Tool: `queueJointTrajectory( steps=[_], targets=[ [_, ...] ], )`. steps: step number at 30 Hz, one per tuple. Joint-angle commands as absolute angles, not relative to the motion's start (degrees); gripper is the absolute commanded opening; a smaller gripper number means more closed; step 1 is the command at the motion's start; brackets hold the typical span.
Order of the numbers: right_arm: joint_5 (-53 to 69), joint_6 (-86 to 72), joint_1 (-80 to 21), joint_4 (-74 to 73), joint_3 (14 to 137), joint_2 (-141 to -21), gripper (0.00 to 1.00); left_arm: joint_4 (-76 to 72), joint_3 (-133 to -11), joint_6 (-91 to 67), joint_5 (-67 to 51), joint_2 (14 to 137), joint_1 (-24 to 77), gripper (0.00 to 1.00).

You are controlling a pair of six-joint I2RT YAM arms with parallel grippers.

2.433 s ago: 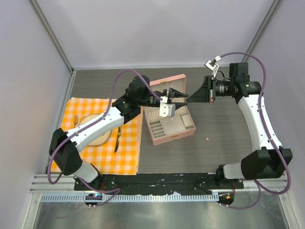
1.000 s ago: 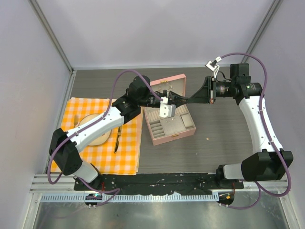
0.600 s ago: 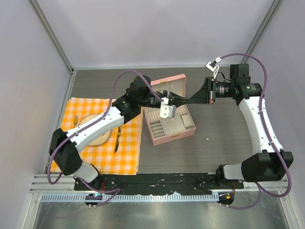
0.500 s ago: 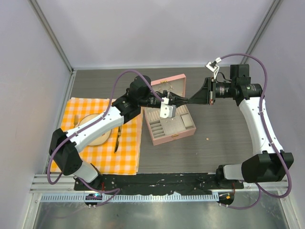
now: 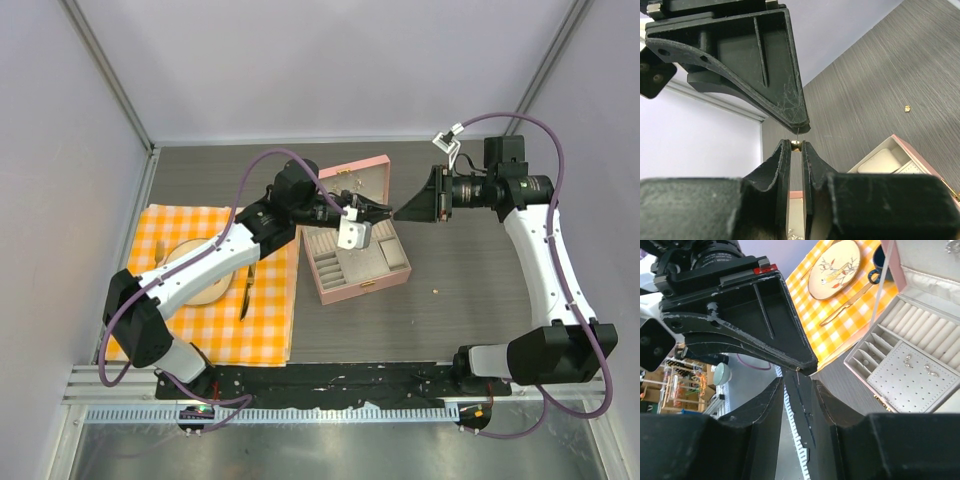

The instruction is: Organize the mixed jewelry

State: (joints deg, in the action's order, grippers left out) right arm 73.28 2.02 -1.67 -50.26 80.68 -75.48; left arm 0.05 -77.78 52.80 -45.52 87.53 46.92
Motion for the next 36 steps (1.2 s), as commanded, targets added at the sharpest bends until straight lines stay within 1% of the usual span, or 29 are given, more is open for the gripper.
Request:
queueJointTrajectory(
  steps=[1, 5, 7, 14, 21, 24, 26, 28, 32, 36],
  targets=[
    [67.3, 11.7, -1.5, -59.2, 86.5, -76.6, 0.36, -0.1, -79.4, 53.0, -43.7, 85.4, 47.3, 0.0],
    [63.6, 11.7, -1.1, -58.9, 86.7, -76.6, 0.37, 5.2, -79.9, 53.7, -41.2, 84.8, 47.3, 0.0],
    [62.6, 11.7, -0.7, -58.4, 86.7, -76.5, 0.36, 11.4, -80.7, 56.2, -39.7, 84.1, 47.3, 0.0],
    [63.6, 9.7, 2.5, -57.0, 87.9, -77.4, 0.37, 26.3, -80.9, 56.9, -31.9, 81.0, 47.5, 0.0],
    [61.4, 9.5, 2.7, -56.4, 88.0, -78.2, 0.36, 47.5, -88.8, 52.8, -19.1, 82.7, 50.3, 0.0],
    [61.1, 9.6, 3.0, -56.2, 87.3, -78.3, 0.36, 53.5, -92.1, 47.4, -13.2, 84.2, 52.3, 0.0],
    [60.4, 9.8, 3.3, -56.0, 87.1, -78.5, 0.36, 55.1, -93.2, 42.2, -10.5, 84.3, 52.6, 0.0],
    [59.9, 9.8, 3.5, -56.0, 87.1, -78.8, 0.36, 57.5, -93.5, 39.7, -9.0, 84.3, 53.1, 0.0],
    [59.2, 9.8, 4.2, -56.0, 87.0, -79.0, 0.36, 58.3, -91.9, 36.1, -1.5, 85.9, 54.3, 0.0],
    [57.6, 9.2, 4.7, -55.4, 86.5, -78.3, 0.36, 59.3, -92.5, 33.6, 5.5, 91.5, 55.2, 0.0]
  ],
)
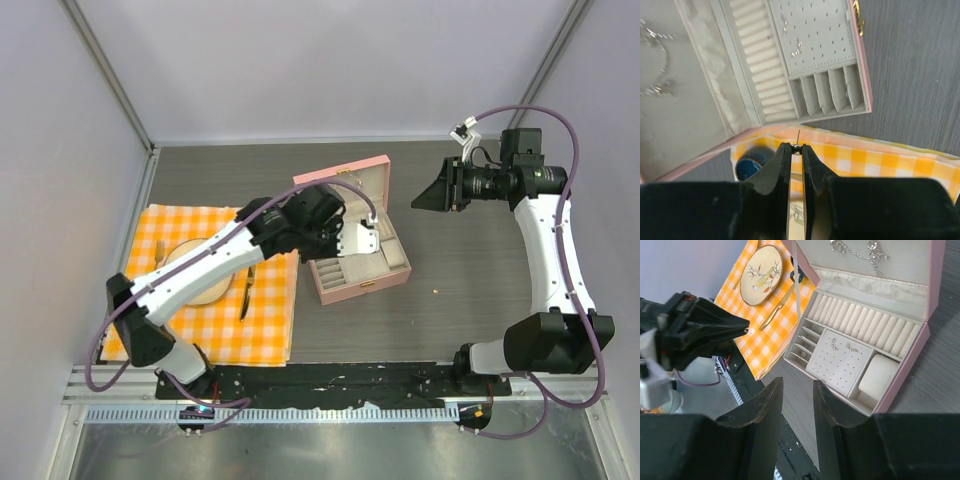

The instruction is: Organize the mixed jewelry

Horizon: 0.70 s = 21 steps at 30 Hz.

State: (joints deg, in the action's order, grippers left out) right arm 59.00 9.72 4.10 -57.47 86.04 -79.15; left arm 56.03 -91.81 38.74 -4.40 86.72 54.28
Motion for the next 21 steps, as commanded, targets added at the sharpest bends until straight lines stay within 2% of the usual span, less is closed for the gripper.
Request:
queueJointTrajectory(
  steps=[1, 7, 21],
  targets=[
    [56.6, 9.1, 4.8, -55.1, 86.5, -78.0, 0.36, 59.5, -93.8, 32.9, 7.1, 94.5, 55.3, 0.0],
    [54.2, 6.9, 6.9, -53.1, 85.4, -77.7, 0.36, 60.7, -101.6, 30.2, 10.3, 106.3, 55.5, 0.0],
    [52.9, 5.8, 10.0, -51.9, 83.6, -75.3, 0.36, 60.9, -112.3, 30.5, 7.9, 116.9, 56.2, 0.0]
  ],
)
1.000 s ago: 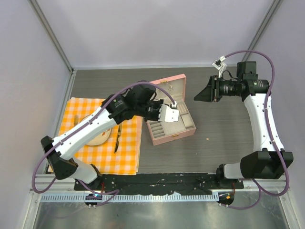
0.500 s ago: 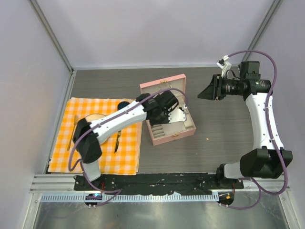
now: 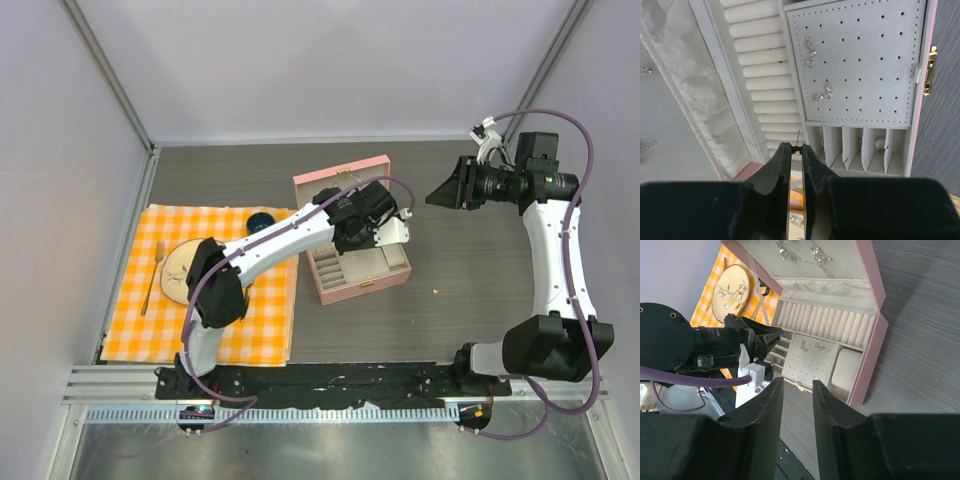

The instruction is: Organize the mixed jewelry

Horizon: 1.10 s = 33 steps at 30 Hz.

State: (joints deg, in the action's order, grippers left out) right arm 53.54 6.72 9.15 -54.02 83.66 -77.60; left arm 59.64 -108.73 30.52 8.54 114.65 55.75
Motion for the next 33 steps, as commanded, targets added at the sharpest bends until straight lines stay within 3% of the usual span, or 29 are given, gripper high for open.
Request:
queueJointTrajectory(
  steps=[1, 33],
  targets=[
    [52.6, 5.8, 10.2, -51.9, 83.4, -75.1, 0.36, 61.8, -112.8, 30.7, 7.7, 117.3, 56.2, 0.0],
    [51.9, 5.2, 11.7, -51.2, 81.2, -71.3, 0.35, 71.3, -125.1, 33.8, 1.9, 126.9, 59.8, 0.0]
  ],
)
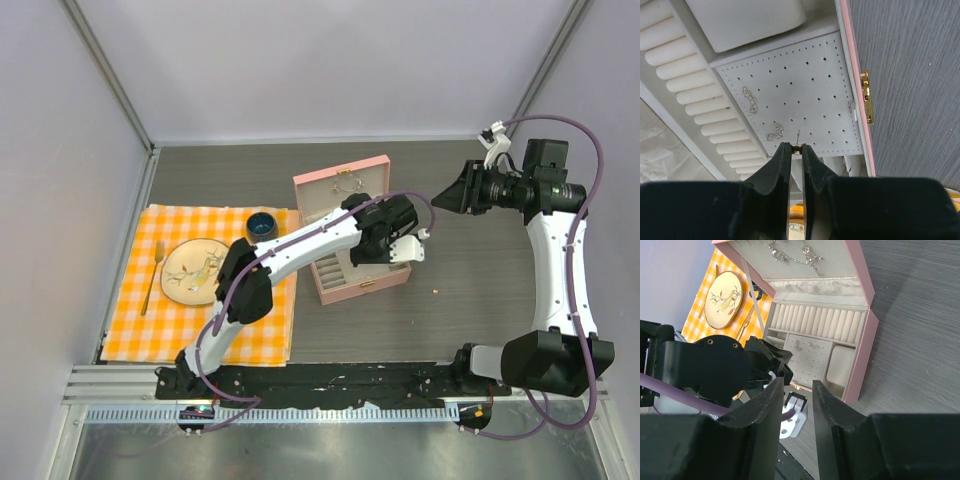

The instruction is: Organize the mixed jewelry

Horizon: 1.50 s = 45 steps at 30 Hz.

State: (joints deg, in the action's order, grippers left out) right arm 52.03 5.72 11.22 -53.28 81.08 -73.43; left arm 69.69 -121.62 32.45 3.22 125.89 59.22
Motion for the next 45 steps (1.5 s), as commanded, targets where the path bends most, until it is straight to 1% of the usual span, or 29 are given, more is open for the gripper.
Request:
queueJointTrajectory(
  steps=[1, 20, 45],
  targets=[
    [51.6, 5.2, 11.9, -51.2, 81.1, -71.2, 0.35, 71.3, -125.6, 33.8, 1.8, 127.4, 59.8, 0.0],
    [50.5, 5.0, 12.3, -50.5, 80.0, -70.0, 0.35, 71.9, -129.1, 35.3, 2.1, 130.7, 59.9, 0.0],
    [51.1, 4.8, 13.0, -50.0, 79.1, -69.2, 0.35, 72.6, -128.8, 35.8, 2.2, 131.9, 60.6, 0.0]
  ],
)
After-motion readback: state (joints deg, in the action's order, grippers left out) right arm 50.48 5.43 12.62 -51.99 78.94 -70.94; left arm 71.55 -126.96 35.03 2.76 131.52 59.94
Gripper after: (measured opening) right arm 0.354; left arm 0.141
